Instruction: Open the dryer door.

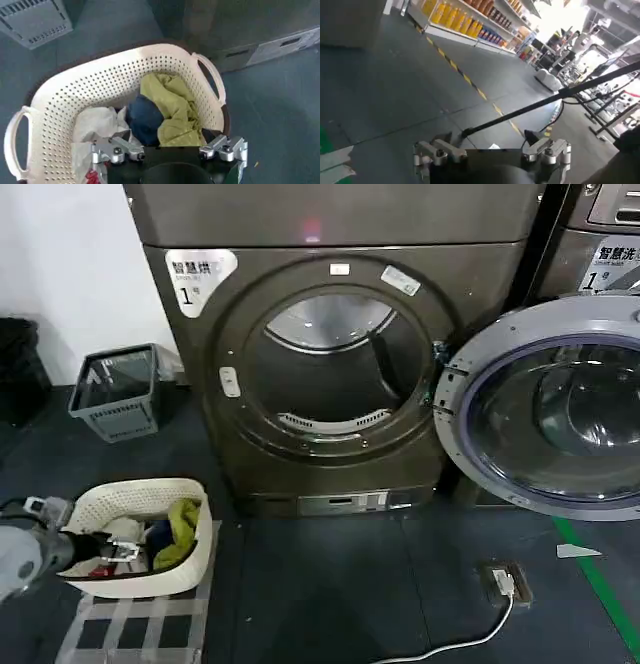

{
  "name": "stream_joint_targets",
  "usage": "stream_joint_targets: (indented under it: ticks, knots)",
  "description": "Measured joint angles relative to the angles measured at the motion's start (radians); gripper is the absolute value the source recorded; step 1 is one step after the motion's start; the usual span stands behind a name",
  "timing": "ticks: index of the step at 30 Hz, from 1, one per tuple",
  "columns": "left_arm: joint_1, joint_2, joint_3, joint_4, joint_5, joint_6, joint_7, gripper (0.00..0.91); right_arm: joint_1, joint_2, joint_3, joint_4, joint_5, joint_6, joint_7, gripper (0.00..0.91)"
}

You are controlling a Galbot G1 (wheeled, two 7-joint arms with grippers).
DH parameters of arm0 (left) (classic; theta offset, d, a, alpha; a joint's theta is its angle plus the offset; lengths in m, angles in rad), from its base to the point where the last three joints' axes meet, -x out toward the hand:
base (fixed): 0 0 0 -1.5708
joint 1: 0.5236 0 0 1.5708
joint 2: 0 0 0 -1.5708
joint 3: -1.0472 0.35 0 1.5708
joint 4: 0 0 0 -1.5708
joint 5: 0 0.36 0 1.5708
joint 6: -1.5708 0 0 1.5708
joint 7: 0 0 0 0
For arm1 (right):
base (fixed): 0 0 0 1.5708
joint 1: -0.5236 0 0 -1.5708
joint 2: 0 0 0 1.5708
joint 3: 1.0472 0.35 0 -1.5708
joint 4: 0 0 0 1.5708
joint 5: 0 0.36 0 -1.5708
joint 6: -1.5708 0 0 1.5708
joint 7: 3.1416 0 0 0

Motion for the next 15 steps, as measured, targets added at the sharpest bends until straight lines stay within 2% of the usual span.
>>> stream_joint_targets:
  ticks: [15]
  knots:
    - [0.012,0.067,0.025,-0.009,-0.016,-0.001,-0.003,0.907,0.002,0.018,-0.006,-0.004,-0.007,0.014,-0.018,0.907]
